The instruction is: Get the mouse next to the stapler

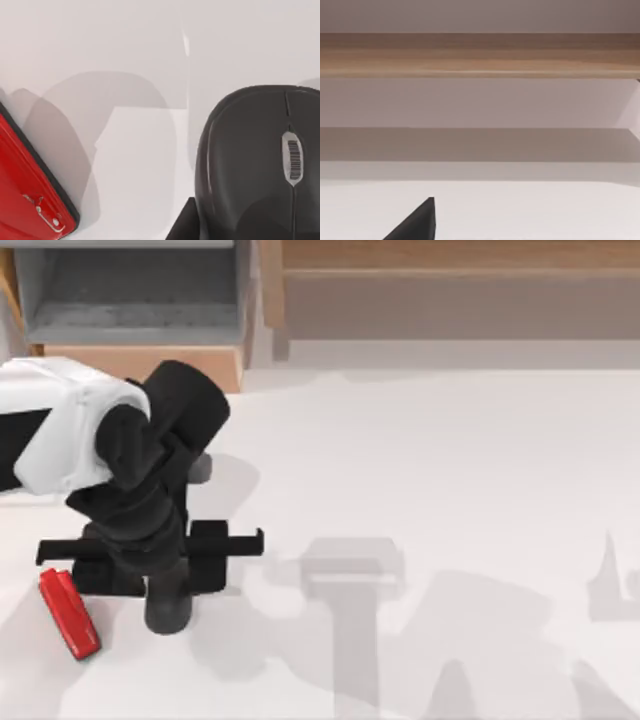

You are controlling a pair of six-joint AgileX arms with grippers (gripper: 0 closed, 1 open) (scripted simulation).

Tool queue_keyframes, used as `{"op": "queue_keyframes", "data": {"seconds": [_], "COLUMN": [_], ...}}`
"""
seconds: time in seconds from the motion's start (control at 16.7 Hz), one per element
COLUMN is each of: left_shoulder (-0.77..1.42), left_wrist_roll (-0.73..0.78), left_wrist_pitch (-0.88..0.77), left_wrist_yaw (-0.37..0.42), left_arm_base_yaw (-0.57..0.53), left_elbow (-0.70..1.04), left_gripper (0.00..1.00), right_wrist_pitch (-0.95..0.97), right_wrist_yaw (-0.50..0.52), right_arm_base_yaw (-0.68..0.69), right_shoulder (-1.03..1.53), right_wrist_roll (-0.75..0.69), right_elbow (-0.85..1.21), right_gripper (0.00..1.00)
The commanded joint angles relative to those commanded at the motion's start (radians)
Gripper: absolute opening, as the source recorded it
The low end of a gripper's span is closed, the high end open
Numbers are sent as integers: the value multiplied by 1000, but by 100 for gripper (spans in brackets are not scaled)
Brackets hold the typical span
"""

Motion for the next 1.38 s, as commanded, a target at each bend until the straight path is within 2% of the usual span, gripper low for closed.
{"op": "queue_keyframes", "data": {"seconds": [1.38], "left_shoulder": [17], "left_wrist_roll": [1], "left_wrist_pitch": [62], "left_wrist_yaw": [0], "left_arm_base_yaw": [-2], "left_elbow": [-24], "left_gripper": [0], "right_wrist_pitch": [0], "right_wrist_yaw": [0], "right_arm_base_yaw": [0], "right_shoulder": [0], "right_wrist_roll": [0], "right_elbow": [0], "right_gripper": [100]}}
